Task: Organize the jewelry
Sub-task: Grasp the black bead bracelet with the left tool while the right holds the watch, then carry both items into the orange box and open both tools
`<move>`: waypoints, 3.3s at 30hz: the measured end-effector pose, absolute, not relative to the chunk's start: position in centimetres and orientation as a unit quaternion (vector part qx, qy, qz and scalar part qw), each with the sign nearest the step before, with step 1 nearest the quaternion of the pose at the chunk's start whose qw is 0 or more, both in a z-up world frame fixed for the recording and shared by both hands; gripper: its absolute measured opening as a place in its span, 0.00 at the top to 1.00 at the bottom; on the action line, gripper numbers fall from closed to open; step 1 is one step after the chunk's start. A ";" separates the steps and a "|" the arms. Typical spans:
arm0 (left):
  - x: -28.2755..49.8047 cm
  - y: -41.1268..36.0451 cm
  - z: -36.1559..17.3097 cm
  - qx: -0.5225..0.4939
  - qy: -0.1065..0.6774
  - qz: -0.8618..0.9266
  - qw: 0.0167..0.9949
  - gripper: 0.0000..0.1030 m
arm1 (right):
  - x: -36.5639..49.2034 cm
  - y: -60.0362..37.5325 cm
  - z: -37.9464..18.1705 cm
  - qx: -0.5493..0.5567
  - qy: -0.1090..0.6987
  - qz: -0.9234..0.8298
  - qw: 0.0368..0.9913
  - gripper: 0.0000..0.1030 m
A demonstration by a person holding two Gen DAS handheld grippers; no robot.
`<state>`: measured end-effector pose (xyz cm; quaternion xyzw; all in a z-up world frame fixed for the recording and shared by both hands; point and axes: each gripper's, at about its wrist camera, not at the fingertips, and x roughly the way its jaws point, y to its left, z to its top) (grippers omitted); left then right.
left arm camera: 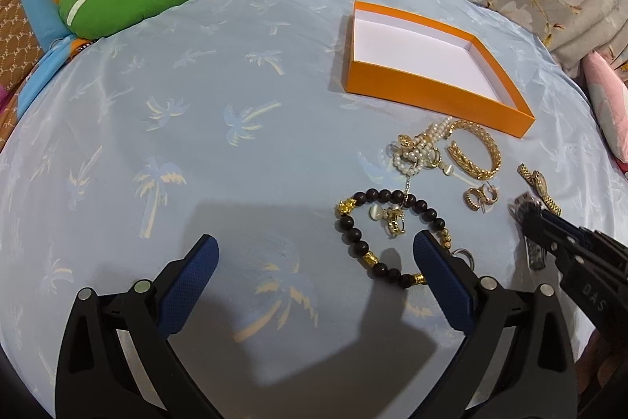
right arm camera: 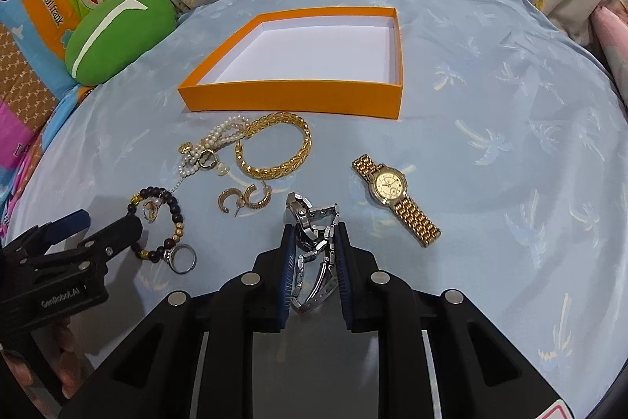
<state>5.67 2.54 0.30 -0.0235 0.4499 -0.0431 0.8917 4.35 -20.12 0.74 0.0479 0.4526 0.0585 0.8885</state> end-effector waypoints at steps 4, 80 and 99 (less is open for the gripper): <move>5.6 1.8 0.1 -0.011 0.451 -0.051 0.891 0.16 | 3.5 -20.5 0.7 0.058 0.457 0.057 0.886 0.82; 28.2 -6.9 8.1 -0.002 0.349 -0.168 0.922 0.93 | 27.7 -24.9 4.8 0.115 0.431 0.055 0.893 0.82; 29.2 -5.0 7.4 -0.026 0.351 -0.149 0.924 0.66 | 26.2 -26.0 6.0 0.106 0.401 0.022 0.910 0.73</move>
